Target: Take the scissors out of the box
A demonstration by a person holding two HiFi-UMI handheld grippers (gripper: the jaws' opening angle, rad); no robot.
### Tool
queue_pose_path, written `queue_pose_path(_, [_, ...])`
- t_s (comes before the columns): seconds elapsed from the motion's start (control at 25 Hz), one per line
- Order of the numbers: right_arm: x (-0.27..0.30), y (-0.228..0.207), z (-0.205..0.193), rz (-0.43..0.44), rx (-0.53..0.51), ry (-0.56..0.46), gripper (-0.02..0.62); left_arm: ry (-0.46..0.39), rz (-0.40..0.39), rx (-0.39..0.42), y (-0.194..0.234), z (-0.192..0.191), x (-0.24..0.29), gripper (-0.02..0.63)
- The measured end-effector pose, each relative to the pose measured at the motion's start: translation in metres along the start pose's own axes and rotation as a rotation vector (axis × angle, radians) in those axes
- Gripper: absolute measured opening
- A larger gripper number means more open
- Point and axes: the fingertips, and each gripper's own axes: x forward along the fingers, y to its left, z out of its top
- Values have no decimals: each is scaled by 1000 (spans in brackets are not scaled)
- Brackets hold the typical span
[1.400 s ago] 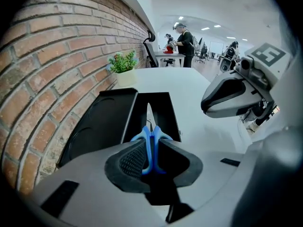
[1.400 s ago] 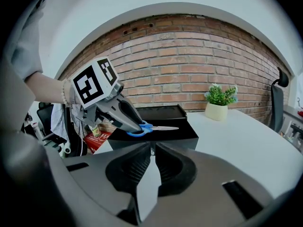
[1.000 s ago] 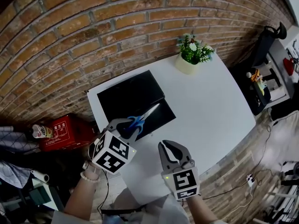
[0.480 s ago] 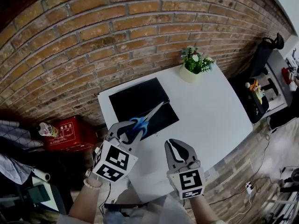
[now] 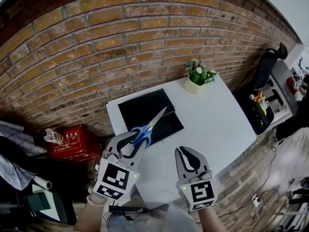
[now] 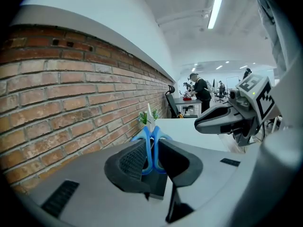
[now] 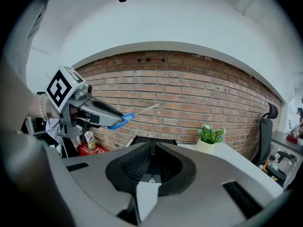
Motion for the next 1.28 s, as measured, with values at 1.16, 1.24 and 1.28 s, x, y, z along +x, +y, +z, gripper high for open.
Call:
queue_pose_path(1.16, [-35,46,81,59,-67,-157,58,-185,209,-47,23,34,-122,91])
queue_pose_path(1.24, [-36,46,77,65,-76,-129,58,-188,212,-52,22,34,-124,91])
queue_pose_path(1.28, [-36,46,76,67,-80,-119,58,-189,214,-58,21,34,-125,91])
